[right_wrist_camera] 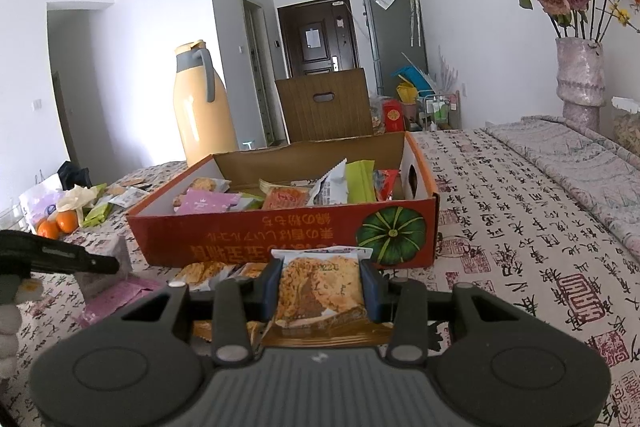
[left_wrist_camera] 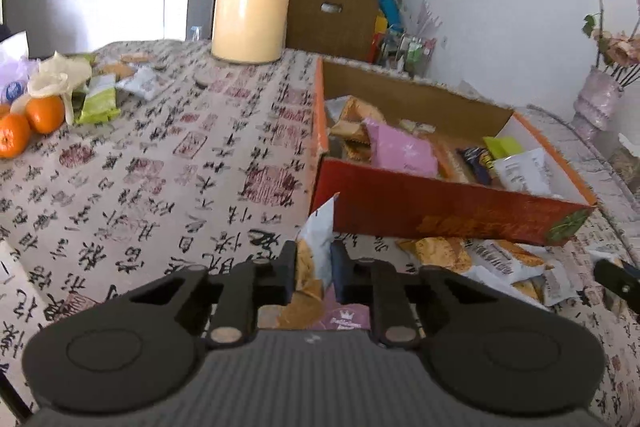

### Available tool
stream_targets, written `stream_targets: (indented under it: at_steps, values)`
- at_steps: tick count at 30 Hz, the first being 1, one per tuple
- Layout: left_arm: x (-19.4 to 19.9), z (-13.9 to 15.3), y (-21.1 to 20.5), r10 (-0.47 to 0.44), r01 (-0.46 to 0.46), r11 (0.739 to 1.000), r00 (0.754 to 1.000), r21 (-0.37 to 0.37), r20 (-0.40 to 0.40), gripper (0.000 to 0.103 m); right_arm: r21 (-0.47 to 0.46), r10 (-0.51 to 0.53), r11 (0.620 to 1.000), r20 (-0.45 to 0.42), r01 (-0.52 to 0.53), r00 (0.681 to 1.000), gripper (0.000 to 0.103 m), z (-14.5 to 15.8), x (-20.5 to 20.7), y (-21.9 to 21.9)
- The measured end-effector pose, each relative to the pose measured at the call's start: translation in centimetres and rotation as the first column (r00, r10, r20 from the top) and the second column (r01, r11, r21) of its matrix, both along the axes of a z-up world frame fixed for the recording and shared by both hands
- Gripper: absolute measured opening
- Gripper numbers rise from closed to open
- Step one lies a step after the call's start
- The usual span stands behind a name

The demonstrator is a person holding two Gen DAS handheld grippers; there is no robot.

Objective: Organize snacks
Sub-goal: 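Carry both packets into the cardboard box and open both tools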

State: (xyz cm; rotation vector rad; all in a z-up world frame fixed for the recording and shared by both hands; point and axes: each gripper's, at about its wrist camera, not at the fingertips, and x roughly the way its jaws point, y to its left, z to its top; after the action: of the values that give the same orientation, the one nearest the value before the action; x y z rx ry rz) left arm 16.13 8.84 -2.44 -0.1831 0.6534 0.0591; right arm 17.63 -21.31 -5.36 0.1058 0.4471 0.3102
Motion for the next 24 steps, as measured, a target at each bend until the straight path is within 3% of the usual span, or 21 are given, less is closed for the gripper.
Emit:
stream_targets:
  at_steps: [10,17,24]
  values:
    - [-1.1,5.2,-2.8,-0.078,0.073,0.997,0.981,0.037,0.177,0.018,-0.011,0.014,1.000,0.047,-0.013,0.999,0.040,1.5,0.7,0.8]
    - [2.4,7.6,-5.5,-0.112,0.100,0.993,0.966,0.062,0.233,0.018,-0.022,0.032,0.999,0.124,-0.029,0.992,0.040,4.2,3.7,2.3]
    - [6.8,7.7,-6.5,-0.072,0.059,0.996,0.966,0.060,0.250,0.018,-0.042,0.042,0.998,0.155,-0.036,0.987,0.040,6.1,8.7,4.1]
